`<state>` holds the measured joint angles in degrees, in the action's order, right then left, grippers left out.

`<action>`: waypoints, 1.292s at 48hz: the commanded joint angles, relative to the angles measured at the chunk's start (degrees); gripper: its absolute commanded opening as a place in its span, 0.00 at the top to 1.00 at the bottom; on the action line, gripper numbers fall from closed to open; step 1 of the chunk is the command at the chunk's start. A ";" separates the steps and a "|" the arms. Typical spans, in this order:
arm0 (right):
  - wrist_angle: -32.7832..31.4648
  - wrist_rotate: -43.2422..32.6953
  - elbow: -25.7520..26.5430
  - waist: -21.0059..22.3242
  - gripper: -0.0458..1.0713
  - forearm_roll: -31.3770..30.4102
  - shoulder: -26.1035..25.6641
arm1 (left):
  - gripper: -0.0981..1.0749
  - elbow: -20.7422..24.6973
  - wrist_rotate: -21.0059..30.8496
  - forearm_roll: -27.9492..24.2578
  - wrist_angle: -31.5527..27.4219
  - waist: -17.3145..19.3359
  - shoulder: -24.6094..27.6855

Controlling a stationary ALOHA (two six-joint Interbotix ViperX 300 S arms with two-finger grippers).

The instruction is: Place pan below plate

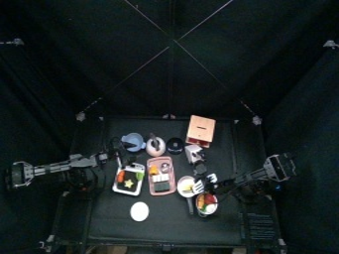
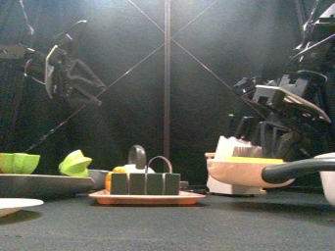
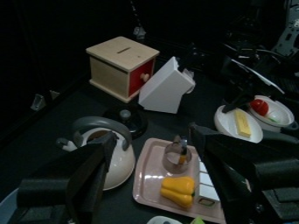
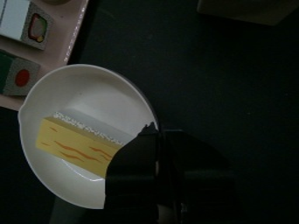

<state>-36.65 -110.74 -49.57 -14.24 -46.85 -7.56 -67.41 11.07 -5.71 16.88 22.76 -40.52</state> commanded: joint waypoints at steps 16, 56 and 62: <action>9.32 0.88 4.04 -1.14 0.64 -3.87 0.44 | 0.06 0.70 -0.09 0.09 0.35 0.18 -0.09; 17.05 4.66 12.04 -3.52 0.55 -11.95 10.81 | 0.06 0.79 -0.09 0.09 0.26 0.18 -0.09; 17.14 4.75 12.92 -3.52 0.46 -12.74 11.78 | 0.06 0.79 -0.09 0.09 0.26 0.18 -0.09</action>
<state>-19.78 -106.08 -38.32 -17.93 -59.06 4.83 -67.41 11.07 -5.80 16.79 22.76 -40.61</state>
